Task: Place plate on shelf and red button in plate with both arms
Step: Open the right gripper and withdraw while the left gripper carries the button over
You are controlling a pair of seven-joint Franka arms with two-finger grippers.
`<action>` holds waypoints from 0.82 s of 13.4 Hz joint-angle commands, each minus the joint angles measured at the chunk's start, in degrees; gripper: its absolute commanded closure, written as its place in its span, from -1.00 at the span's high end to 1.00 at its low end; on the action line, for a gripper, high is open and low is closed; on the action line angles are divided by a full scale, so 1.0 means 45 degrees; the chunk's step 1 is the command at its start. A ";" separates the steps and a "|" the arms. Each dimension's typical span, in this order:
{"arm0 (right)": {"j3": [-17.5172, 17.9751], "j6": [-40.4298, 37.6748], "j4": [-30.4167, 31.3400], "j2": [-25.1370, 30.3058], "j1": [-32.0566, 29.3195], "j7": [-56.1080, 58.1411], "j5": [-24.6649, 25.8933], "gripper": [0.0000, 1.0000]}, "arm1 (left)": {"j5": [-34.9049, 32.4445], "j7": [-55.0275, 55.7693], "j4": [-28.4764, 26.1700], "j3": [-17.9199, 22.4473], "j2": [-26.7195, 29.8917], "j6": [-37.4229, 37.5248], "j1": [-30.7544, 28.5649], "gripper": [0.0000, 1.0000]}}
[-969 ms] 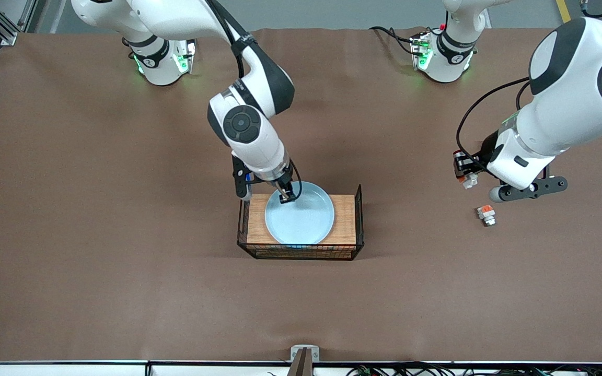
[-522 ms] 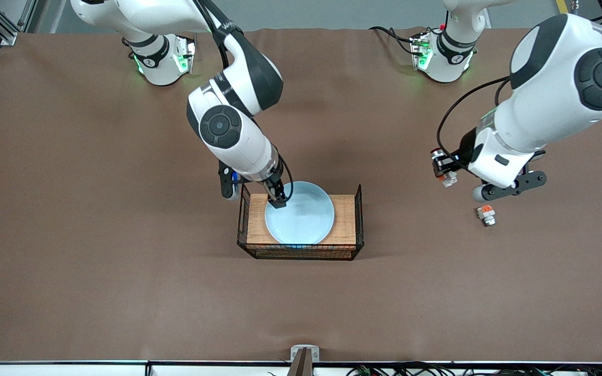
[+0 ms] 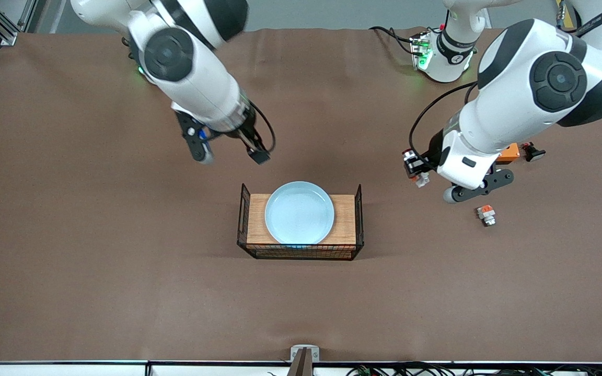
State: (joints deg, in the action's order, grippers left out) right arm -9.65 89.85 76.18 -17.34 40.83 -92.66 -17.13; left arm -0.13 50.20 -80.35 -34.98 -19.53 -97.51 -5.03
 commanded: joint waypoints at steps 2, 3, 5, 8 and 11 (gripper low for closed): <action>0.0112 0.0287 0.4137 0.3727 -0.0655 0.3299 0.1222 0.99 | 0.0029 0.1908 0.0804 0.0039 -0.0894 -0.1004 0.0920 -1.00; 0.0112 0.0384 0.4958 0.4470 -0.0714 0.4022 0.1633 0.99 | 0.0028 0.2202 0.0804 0.0058 -0.1011 -0.1278 0.1076 -1.00; 0.0034 0.0463 0.5958 0.5566 -0.1705 0.6321 0.1716 0.99 | 0.0028 0.2826 0.0824 0.0058 -0.1284 -0.2038 0.1446 -1.00; 0.0034 0.0307 0.6197 0.6001 -0.3910 1.0696 0.1716 0.99 | -0.0010 0.4699 0.1135 0.0155 -0.2122 -0.3522 0.2247 -1.00; 0.0034 0.0501 0.5497 0.5516 -0.5845 1.4544 0.1832 0.99 | -0.0011 0.6182 0.1661 0.1030 -0.2963 -0.4947 0.3630 -1.00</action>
State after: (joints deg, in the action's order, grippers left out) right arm -10.56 91.12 102.18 8.47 18.81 -35.61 -9.69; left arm -0.13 73.75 -77.06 -33.38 -29.62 -117.41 6.80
